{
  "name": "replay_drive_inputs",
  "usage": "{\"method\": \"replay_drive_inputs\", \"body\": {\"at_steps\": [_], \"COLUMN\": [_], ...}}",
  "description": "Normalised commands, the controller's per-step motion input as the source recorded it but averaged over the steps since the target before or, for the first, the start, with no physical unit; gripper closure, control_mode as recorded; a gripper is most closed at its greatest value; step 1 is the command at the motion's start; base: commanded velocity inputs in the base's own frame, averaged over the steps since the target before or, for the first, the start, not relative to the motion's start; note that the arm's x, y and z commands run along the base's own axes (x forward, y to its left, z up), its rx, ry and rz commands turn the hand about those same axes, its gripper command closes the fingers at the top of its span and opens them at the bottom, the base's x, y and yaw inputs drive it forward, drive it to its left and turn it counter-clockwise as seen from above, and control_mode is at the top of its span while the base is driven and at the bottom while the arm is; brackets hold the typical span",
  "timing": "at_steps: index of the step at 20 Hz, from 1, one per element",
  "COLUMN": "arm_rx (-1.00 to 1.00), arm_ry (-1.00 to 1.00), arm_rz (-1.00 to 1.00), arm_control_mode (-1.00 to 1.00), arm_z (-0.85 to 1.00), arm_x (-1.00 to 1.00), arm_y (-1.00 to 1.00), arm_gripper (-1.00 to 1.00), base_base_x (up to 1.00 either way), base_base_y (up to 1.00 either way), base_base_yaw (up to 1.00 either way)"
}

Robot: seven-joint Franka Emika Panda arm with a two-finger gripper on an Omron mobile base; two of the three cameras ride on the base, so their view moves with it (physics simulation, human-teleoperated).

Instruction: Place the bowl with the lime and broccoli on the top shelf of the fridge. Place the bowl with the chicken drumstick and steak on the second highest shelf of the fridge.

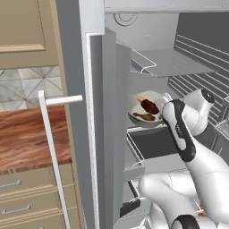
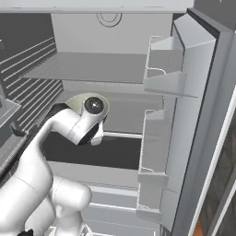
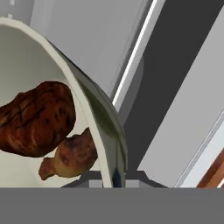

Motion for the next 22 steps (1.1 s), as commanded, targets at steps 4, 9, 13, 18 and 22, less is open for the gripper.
{"method": "replay_drive_inputs", "body": {"at_steps": [4, 9, 13, 18, 22], "arm_rx": [-0.06, -0.03, 0.0, 0.0, 0.0], "arm_ry": [0.0, 0.0, 0.0, 0.0, 0.0], "arm_rz": [-0.03, -0.04, -0.04, 0.0, -0.01], "arm_control_mode": [-1.0, -1.0, -1.0, -1.0, -1.0], "arm_z": [-0.41, -0.12, 0.0, 0.0, 0.11], "arm_x": [0.82, 0.89, 0.78, 0.2, -0.16], "arm_y": [0.0, 0.0, 0.01, 0.0, 0.0], "arm_gripper": [1.0, 1.0, 1.0, -1.0, -1.0], "base_base_x": [0.0, 0.0, 0.0, 0.0, 0.0], "base_base_y": [0.0, 0.0, 0.0, 0.0, 0.0], "base_base_yaw": [0.0, 0.0, 0.0, 0.0, 0.0]}}
